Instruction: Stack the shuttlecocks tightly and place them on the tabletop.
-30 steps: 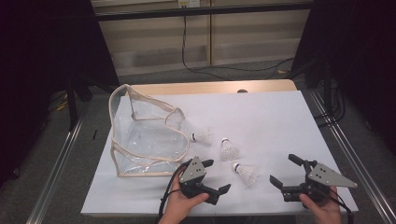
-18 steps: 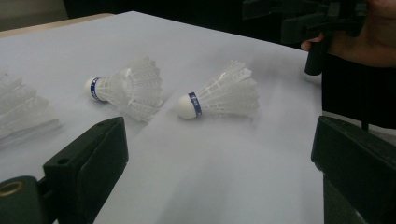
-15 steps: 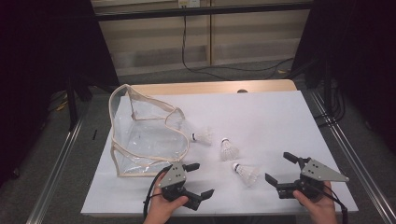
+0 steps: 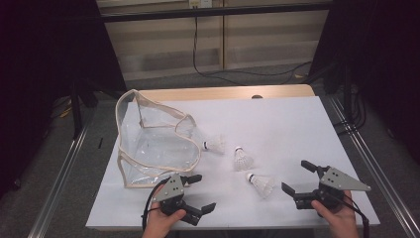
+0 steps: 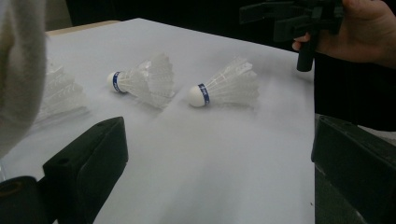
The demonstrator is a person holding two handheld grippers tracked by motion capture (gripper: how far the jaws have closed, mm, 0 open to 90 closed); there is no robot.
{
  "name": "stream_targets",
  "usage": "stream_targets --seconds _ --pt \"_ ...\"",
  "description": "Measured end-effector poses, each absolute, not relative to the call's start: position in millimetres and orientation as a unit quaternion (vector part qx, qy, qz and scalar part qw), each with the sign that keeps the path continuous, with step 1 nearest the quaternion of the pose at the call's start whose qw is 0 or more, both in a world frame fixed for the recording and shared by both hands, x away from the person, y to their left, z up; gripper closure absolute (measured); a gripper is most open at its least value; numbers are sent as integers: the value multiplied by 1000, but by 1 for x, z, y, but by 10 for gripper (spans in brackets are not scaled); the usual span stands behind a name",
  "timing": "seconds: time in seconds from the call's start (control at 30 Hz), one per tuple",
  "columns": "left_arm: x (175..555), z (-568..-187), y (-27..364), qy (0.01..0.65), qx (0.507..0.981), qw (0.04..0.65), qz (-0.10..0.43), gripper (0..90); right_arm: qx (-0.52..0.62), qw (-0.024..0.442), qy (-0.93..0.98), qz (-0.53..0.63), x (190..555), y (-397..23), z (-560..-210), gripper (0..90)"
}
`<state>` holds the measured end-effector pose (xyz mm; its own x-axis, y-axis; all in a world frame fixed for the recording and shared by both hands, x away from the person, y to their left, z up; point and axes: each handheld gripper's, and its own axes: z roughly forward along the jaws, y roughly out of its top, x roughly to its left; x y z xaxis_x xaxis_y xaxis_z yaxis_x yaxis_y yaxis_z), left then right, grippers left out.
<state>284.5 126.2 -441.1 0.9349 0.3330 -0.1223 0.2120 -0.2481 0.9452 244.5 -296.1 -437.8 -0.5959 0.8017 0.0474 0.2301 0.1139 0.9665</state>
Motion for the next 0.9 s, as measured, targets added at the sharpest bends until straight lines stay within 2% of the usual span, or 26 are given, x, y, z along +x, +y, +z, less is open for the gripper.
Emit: stream_targets --seconds 0.9 --pt "290 -439 167 184 774 601 71 41 366 252 707 550 247 -296 -440 4"
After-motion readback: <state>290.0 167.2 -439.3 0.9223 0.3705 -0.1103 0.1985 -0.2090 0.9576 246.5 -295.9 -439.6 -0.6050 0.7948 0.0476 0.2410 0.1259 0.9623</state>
